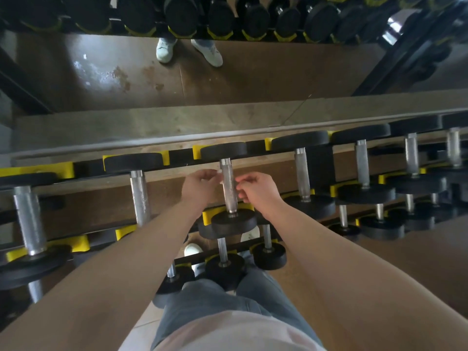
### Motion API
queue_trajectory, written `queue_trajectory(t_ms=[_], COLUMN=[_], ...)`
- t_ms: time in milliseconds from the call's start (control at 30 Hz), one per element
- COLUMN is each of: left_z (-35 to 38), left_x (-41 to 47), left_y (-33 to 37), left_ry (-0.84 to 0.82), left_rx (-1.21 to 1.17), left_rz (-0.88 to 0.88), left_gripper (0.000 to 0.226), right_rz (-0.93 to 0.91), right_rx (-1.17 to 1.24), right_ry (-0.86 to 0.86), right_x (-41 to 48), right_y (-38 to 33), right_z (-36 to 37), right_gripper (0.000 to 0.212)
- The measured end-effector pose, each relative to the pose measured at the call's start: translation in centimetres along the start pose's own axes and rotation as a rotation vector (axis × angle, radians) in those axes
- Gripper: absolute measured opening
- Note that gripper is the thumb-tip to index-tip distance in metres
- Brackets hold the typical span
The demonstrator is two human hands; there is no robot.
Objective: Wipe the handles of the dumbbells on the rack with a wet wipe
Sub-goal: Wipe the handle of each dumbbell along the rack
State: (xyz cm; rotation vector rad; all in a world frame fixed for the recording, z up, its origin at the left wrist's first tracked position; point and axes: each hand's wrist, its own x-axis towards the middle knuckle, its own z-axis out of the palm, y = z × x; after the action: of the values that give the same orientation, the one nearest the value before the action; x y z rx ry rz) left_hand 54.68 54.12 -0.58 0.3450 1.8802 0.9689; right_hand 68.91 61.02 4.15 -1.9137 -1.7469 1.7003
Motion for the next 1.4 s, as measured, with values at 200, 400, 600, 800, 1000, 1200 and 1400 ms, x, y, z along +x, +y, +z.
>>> queue_trajectory(t_ms=[200,400,600,800,1000,1200,1400], left_z=[0.2,0.7,1.4,0.0,0.4,-0.3,-0.6], left_x=[-3.3,-1.8,-0.8,-2.3,1.6,1.3,3.0], left_y=[-5.2,-1.9,-0.2,-3.1,-0.1,-1.4,0.5], left_ry=[-0.208,-0.052,0.061,-0.338,-0.127,-0.373,-0.445], left_rx=[0.22,-0.069,-0.036,0.594,0.039,0.412,0.496], left_rz=[-0.01,-0.136,-0.126,-0.027,-0.133,0.031,0.005], left_gripper=[0.013,0.012,0.02,0.022,0.02,0.02,0.024], right_rz=[0.039,0.055,0.026,0.052,0.088,0.1,0.155], right_rx=[-0.037,-0.047,-0.058,-0.088,-0.066,-0.061,-0.06], right_ry=[0.016,0.021,0.039,0.014,0.004,0.015,-0.013], right_x=[-0.2,-0.2,-0.1,-0.3,-0.4,0.1,-0.1], right_y=[1.5,1.5,0.7,1.3,1.6,1.5,1.4], right_z=[0.3,0.7,0.7,0.8,0.4,-0.7,-1.1], right_gripper=[0.021,0.019,0.02,0.021,0.022,0.023,0.022])
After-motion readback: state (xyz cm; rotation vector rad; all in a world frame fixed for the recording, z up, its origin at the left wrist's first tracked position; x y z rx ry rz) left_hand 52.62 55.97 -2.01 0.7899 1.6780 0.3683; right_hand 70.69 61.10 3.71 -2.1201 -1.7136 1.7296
